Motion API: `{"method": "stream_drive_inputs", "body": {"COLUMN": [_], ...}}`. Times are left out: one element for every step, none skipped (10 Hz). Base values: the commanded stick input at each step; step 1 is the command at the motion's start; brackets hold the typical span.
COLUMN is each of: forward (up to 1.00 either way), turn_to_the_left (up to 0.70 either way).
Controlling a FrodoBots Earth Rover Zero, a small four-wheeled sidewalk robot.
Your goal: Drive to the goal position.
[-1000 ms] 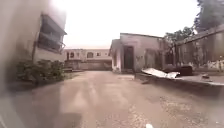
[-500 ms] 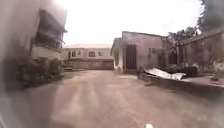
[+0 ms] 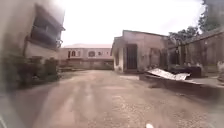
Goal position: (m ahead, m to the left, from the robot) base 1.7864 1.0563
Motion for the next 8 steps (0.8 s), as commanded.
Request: {"method": "stream_drive_inputs", "body": {"forward": [0.70,0.70,0.70,0.70,0.70,0.70,0.70,0.70], "turn_to_the_left": [0.01,0.01,0.01,0.01,0.01,0.01,0.01,0.01]}}
